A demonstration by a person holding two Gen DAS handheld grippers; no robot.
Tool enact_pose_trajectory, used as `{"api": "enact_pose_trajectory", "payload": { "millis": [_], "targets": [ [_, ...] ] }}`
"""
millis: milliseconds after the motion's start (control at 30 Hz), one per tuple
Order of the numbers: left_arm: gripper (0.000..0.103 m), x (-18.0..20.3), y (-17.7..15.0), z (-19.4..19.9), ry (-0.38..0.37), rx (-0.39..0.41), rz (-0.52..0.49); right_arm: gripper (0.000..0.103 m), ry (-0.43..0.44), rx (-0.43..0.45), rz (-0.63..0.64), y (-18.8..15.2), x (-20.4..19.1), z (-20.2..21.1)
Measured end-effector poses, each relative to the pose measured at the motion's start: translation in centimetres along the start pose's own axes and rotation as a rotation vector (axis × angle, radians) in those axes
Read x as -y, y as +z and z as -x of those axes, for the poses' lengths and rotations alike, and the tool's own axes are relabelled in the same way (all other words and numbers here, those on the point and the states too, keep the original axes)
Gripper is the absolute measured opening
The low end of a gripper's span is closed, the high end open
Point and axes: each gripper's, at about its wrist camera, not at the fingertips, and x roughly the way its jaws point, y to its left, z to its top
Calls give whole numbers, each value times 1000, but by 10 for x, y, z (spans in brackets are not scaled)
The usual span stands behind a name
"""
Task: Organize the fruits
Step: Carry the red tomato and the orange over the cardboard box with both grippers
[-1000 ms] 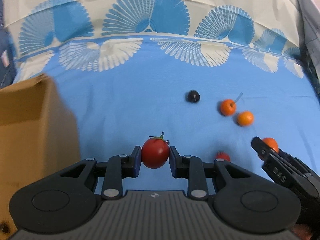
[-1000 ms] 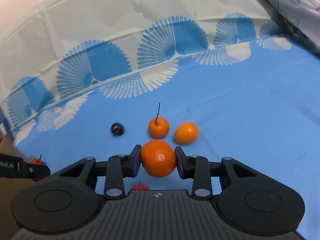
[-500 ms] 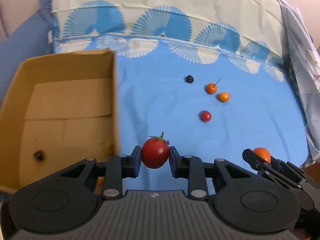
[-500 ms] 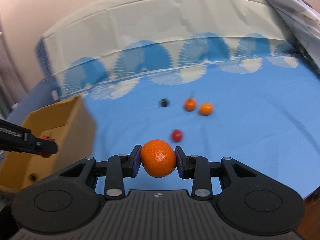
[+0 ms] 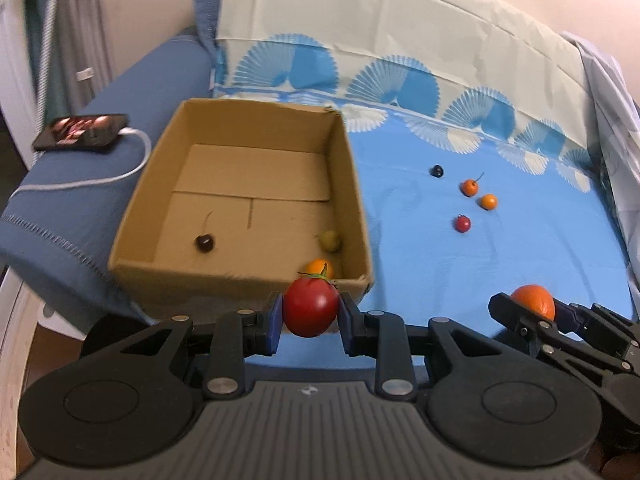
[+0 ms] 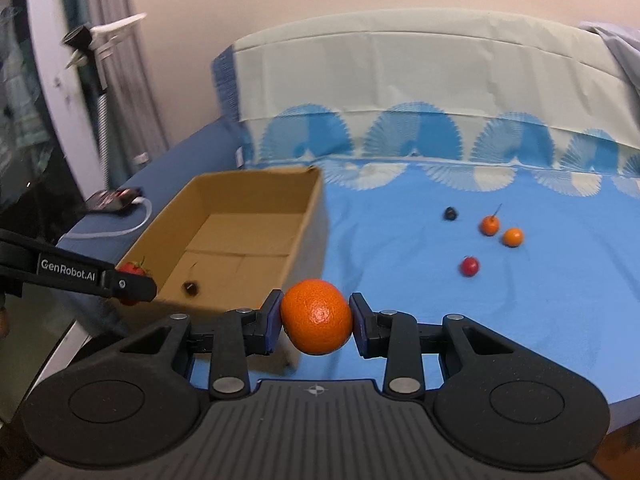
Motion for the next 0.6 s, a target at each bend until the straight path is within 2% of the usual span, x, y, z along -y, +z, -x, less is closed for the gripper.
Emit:
{"api": "enact_pose_trajectory", "payload": {
  "millis": [200,600],
  "targets": [
    [32,-12,-17,20,-11,48,6,37,7,38,71,-5,-30,22],
    [32,-26,-30,25,-46,52,49,37,-15,47,113,-7,-49,30]
  ]
}}
